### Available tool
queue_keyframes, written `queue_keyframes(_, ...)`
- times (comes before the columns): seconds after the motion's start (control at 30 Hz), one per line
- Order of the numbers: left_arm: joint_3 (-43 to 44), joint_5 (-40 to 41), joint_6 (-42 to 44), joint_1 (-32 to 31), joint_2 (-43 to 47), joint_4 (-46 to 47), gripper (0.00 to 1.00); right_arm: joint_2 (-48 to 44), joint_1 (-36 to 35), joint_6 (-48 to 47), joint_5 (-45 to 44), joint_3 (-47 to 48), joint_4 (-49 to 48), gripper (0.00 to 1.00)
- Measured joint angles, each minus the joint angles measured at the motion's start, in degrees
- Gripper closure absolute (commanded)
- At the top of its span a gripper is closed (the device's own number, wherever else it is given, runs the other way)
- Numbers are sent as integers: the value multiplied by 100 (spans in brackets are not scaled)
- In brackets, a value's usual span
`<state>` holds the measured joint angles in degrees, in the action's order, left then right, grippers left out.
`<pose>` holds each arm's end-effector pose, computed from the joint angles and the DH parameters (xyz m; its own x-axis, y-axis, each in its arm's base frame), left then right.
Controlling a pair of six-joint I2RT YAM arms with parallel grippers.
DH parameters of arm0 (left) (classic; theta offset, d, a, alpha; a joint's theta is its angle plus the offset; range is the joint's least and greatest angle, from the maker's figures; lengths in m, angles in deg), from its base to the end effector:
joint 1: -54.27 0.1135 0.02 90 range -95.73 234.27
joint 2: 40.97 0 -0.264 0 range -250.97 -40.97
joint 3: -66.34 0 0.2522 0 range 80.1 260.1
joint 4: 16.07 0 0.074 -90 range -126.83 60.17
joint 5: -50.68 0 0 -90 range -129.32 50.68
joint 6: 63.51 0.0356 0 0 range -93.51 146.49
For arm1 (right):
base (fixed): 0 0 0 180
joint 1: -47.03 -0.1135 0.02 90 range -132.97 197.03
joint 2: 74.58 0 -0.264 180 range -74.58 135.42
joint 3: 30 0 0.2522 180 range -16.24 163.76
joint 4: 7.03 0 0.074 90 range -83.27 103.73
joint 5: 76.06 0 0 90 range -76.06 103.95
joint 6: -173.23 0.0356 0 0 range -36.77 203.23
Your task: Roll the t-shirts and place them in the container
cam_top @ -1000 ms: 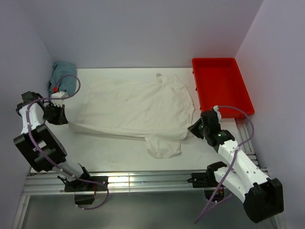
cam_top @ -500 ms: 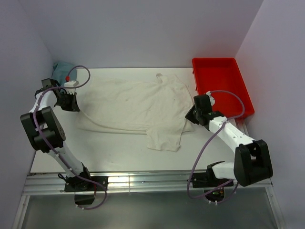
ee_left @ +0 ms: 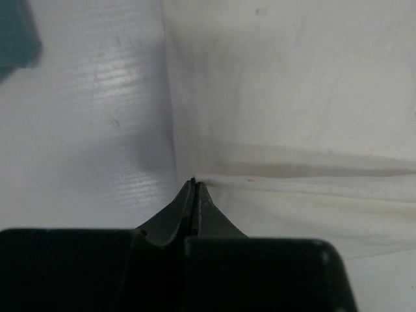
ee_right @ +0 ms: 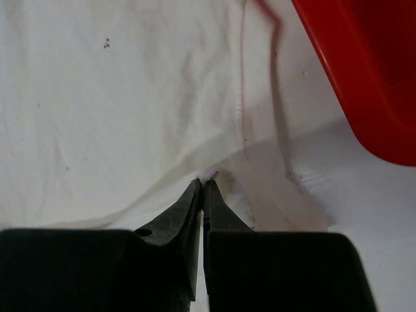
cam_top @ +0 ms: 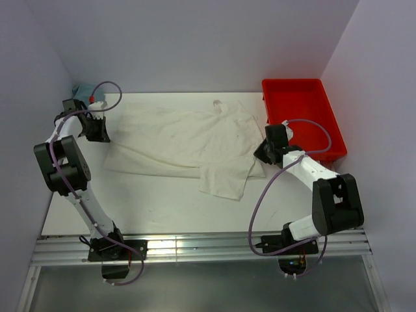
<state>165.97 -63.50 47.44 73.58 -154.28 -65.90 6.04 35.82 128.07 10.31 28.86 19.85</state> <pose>0.3984 0.1241 0.2010 -0.8350 0.0530 -0.5476 0.1813 0.9663 -0.1829 0.2786 0.0529 0.1983 -0.6299 0.5926 -0.5021 0.4107 0.8028 0.4322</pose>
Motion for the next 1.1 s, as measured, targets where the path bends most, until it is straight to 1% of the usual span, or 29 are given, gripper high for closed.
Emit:
queue_keyframes(0.2, 264, 33, -249, -101, -219, 153, 100, 389, 48, -55, 24, 184, -153, 100)
queue_keyframes(0.57, 483, 284, -527, -243, -623, 267, 100, 688, 59, -153, 20, 557, -146, 100)
queue_keyframes(0.8, 485, 313, -586, -247, -651, 334, 100, 962, 59, -229, -9, 920, -98, 100)
queue_keyframes(1.1, 485, 267, -734, -232, -651, 533, 100, 1163, 72, -236, -142, 1008, 15, 100)
